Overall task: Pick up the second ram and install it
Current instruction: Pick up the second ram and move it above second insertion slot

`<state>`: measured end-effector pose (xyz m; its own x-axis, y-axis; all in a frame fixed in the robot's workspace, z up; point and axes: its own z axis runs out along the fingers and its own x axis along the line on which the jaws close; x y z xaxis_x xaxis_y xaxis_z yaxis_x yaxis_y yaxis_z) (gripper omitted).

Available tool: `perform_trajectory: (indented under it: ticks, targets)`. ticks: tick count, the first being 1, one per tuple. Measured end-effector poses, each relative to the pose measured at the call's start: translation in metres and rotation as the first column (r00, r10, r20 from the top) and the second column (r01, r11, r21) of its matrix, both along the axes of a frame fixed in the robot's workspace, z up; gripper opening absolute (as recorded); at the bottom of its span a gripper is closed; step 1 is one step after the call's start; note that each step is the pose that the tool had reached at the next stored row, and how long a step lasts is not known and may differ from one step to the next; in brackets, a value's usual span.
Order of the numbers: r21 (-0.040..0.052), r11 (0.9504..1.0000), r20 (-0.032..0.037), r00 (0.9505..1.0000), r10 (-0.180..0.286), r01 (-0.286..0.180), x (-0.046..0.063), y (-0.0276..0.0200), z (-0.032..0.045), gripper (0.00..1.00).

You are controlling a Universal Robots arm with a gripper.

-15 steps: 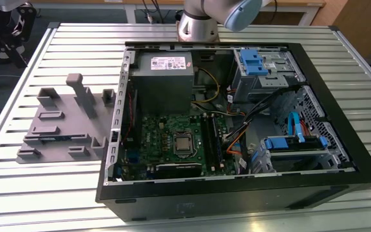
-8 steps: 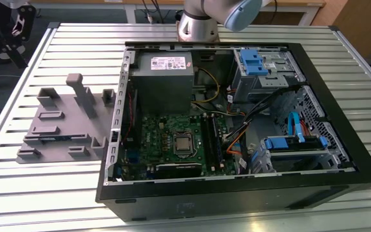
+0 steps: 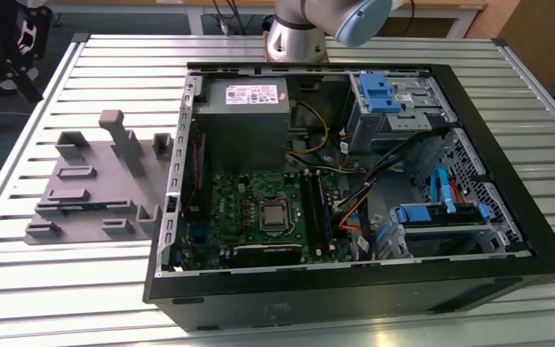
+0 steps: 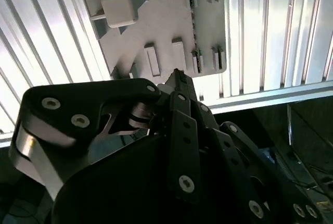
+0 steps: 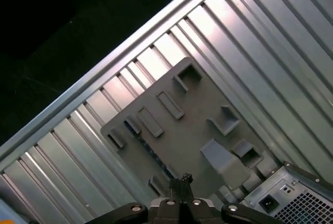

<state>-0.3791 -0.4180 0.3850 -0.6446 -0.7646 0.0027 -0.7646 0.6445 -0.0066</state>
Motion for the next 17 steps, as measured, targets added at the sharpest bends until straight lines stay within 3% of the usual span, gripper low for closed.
perform_trajectory:
  ticks: [5,9,13,17]
  targets:
    - [0.0000,0.9960,0.0000,0.9960,0.089,-0.089,0.0000,0.0000,-0.0010,0.11]
    - [0.0000,0.9871,0.0000,0.9871,0.160,-0.160,0.0000,0.0000,-0.0018,0.11]
    - [-0.0001,0.9735,0.0000,0.9735,0.229,-0.229,0.0000,0.0000,-0.0026,0.11]
    - [0.0000,0.9542,0.0000,0.9542,0.299,-0.299,0.0000,0.0000,-0.0036,0.11]
